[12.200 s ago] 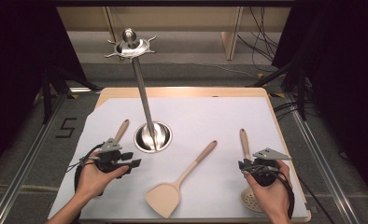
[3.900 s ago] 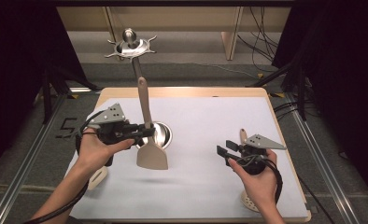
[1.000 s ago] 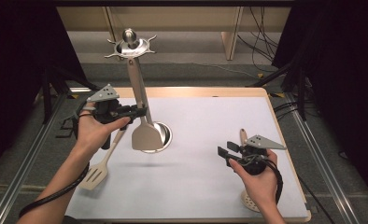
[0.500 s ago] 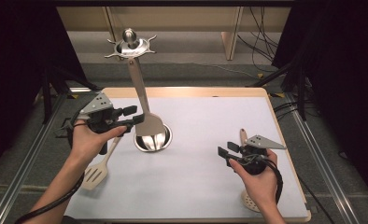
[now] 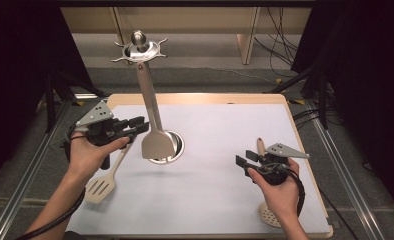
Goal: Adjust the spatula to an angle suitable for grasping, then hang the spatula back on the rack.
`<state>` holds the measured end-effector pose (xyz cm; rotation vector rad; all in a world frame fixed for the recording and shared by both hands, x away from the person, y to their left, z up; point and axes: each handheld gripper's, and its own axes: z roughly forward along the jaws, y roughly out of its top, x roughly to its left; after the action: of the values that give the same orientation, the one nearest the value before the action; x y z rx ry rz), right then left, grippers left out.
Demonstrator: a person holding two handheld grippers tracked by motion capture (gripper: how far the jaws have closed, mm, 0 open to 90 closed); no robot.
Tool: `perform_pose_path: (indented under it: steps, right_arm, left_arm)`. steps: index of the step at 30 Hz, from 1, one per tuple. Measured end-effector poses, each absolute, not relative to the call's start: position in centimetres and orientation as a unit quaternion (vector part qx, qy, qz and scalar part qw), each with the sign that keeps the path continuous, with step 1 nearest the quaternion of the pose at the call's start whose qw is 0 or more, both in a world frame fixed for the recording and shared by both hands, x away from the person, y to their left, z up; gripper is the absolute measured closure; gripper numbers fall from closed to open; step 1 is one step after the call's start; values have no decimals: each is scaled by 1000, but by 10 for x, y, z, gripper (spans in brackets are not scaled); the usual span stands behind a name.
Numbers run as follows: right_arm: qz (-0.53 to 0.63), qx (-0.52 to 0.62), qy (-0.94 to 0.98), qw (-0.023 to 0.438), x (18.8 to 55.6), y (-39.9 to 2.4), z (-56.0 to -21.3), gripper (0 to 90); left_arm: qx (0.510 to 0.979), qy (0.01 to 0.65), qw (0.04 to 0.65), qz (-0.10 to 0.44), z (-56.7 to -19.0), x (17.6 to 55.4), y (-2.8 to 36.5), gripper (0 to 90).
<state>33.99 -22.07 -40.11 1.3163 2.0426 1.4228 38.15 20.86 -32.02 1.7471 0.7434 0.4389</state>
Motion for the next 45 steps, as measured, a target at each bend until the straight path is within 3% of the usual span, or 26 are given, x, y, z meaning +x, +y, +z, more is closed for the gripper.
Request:
perform_pose_path:
  steps: [5,9,13,19,32,45]
  right_arm:
    - [502,472,709,147,333,-223,-401,535]
    - [502,467,708,167,334,-230,-401,534]
    - [501,484,700,157,331,-229,-399,535]
    - [499,467,710,171,331,-230,-401,534]
    - [501,460,715,163,338,-226,-400,534]
    - [504,463,714,150,340,-221,-399,533]
  left_arm:
    - [742,308,567,183,-312,381,207,728]
    - [739,300,576,179,-304,377,206,811]
    - [725,304,588,187,-293,374,201,891]
    - [684,317,622,210,-270,368,199,894]
    - [667,287,635,264,-210,376,181,894]
    - [663,294,626,287,-201,383,171,895]
